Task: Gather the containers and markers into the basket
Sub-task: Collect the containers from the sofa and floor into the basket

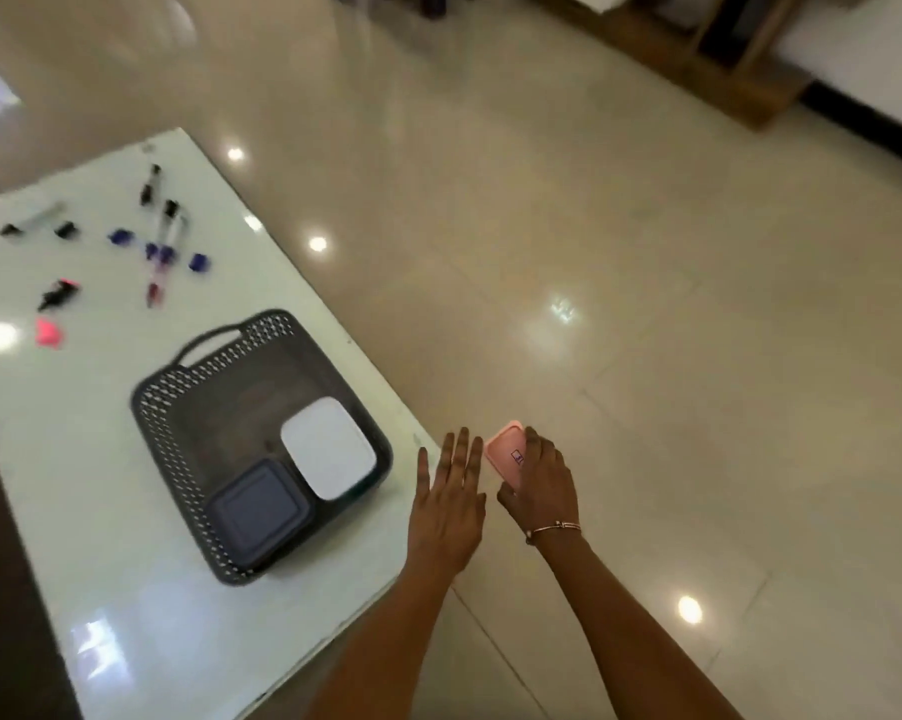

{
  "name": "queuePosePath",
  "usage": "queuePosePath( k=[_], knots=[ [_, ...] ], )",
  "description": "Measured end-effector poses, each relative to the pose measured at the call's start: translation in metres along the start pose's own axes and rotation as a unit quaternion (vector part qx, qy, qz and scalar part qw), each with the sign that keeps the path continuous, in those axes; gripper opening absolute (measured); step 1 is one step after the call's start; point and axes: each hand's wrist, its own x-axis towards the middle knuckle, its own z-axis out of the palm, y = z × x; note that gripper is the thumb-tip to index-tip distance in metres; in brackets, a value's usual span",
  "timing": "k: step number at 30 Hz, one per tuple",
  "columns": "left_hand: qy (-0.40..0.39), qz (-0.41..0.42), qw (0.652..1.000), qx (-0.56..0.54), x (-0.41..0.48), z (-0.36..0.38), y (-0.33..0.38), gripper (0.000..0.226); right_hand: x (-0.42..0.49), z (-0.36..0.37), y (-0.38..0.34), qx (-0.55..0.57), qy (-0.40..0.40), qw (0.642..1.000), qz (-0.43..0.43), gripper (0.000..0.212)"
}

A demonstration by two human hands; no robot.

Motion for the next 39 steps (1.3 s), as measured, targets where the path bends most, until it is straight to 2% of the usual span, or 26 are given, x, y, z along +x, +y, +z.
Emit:
queuePosePath(
  k=[3, 7, 11, 17, 24, 27, 33, 37, 39],
  knots=[
    [0.035, -0.055, 0.998, -0.003, 0.018, -0.054, -0.039, 0.071, 0.024, -0.049, -0.059, 0.004, -0.012, 0.997, -0.075, 0.079],
    [0.03, -0.151, 0.988, 0.003, 0.015, -0.101, -0.107, 0.062, 0.046, -0.067, -0.14, 0.008, -0.054, 0.985, -0.163, 0.077],
    [0.03, -0.237, 0.971, -0.006, -0.011, -0.105, -0.185, 0.06, 0.066, -0.043, -0.221, 0.004, -0.115, 0.96, -0.255, 0.079],
    [0.03, -0.326, 0.944, 0.036, -0.046, -0.085, -0.265, 0.059, 0.085, 0.025, -0.313, -0.02, -0.208, 0.915, -0.346, 0.063],
    [0.022, -0.394, 0.919, 0.018, -0.061, -0.052, -0.289, 0.06, 0.087, 0.104, -0.333, -0.073, -0.296, 0.868, -0.392, 0.055],
    [0.015, -0.417, 0.909, 0.004, -0.061, -0.043, -0.293, 0.062, 0.086, 0.124, -0.335, -0.101, -0.304, 0.852, -0.413, 0.049],
    [0.015, -0.409, 0.912, 0.009, -0.059, -0.033, -0.291, 0.059, 0.087, 0.147, -0.338, -0.136, -0.313, 0.831, -0.439, 0.047],
    [-0.011, -0.411, 0.911, 0.025, -0.06, -0.025, -0.289, 0.069, 0.085, 0.151, -0.336, -0.161, -0.315, 0.819, -0.451, 0.046],
    [-0.007, -0.411, 0.911, 0.025, -0.06, -0.026, -0.287, 0.067, 0.085, 0.152, -0.335, -0.178, -0.318, 0.812, -0.456, 0.048]
  ],
)
